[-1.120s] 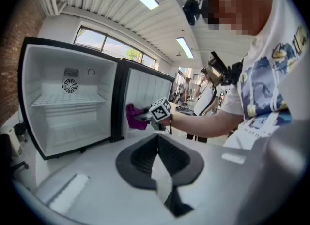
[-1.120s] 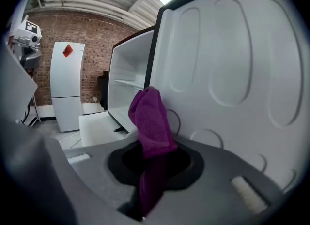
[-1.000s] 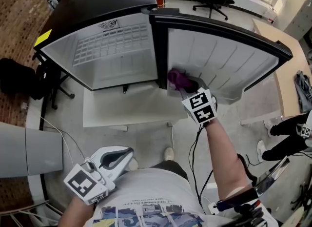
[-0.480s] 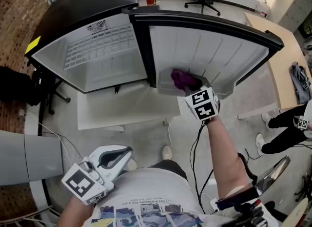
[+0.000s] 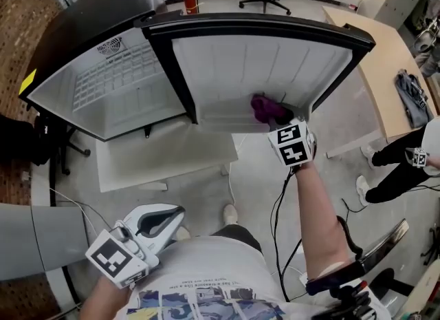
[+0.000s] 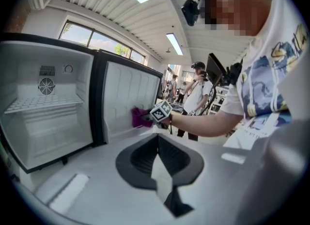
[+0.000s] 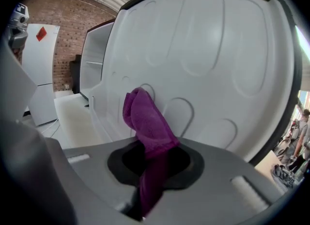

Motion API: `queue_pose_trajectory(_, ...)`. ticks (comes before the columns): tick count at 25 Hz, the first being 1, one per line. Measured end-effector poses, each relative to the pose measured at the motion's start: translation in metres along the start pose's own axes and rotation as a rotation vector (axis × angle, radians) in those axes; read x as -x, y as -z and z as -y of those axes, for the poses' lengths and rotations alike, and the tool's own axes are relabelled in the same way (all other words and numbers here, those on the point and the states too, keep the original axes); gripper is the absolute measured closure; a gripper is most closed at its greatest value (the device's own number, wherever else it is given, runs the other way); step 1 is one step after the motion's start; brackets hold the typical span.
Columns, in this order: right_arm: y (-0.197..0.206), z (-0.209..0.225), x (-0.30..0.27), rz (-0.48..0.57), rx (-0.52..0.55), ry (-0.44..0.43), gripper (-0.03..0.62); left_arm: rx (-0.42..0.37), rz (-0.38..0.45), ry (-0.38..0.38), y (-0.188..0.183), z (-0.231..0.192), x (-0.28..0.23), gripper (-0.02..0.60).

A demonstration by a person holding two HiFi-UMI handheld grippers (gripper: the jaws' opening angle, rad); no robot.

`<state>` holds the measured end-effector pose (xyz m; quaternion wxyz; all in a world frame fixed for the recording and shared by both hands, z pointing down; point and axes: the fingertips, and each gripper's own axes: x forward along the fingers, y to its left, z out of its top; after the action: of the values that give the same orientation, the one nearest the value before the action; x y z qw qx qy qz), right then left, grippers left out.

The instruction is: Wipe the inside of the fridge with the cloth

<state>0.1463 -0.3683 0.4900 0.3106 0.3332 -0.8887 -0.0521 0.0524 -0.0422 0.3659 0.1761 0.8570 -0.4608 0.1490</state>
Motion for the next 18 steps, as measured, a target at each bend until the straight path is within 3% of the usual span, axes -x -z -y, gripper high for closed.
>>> queue_pose_trajectory(9,0.019,0.034,0.025,-0.053,0.039,0.107,0.542,-0.025,-0.002,0.063,-0.007,0.010,-0.021,0.575)
queue_pose_trajectory(18,0.015,0.055,0.055,-0.030,0.035,0.184,0.542,-0.039,0.002,0.097,-0.011,0.011,-0.024,0.575)
